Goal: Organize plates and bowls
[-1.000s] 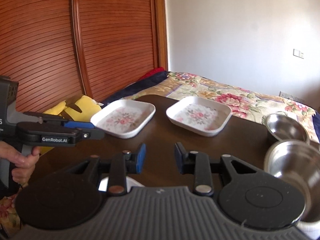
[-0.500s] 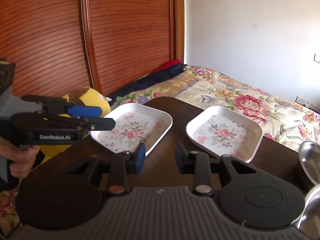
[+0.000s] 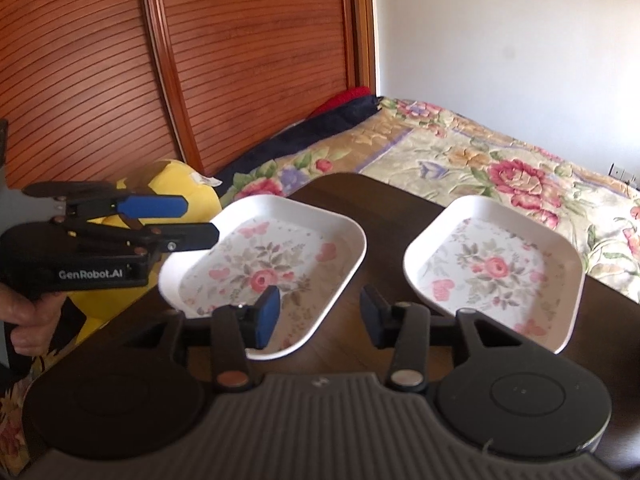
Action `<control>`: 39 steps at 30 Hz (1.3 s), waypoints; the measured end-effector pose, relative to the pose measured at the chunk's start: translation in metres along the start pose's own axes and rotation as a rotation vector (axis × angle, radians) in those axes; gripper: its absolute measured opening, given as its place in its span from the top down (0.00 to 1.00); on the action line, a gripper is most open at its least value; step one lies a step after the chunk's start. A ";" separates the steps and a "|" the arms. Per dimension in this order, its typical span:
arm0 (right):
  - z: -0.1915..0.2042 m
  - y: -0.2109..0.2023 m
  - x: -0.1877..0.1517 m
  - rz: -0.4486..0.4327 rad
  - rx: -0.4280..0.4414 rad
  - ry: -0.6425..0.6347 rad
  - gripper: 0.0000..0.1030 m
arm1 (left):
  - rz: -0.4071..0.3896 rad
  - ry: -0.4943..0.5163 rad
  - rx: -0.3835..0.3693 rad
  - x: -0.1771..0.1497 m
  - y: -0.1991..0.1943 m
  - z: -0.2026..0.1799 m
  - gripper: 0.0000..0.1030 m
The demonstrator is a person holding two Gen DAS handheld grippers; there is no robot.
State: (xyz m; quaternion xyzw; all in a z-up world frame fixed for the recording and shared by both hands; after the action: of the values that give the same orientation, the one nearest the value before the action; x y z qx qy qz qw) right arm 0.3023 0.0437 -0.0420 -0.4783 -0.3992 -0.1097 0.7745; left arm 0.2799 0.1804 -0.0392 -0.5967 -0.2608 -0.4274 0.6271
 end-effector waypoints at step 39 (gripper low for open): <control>-0.012 0.025 -0.008 0.063 0.042 0.086 0.84 | 0.095 -0.117 -0.016 -0.034 0.017 0.017 0.85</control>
State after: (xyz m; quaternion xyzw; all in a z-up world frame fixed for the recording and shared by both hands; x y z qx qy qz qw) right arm 0.3171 0.0447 -0.0667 -0.4691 -0.3524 -0.0973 0.8039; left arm 0.2806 0.2029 -0.0743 -0.6375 -0.2648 -0.3635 0.6256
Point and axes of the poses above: each gripper's, at about its wrist camera, not at the fingertips, and y roughly the way its jaws point, z to its left, x to its top, the point moved 7 cm from there along y, roughly the way its jaws point, and after that the axes turned 12 degrees about y, right-handed, at the moved point
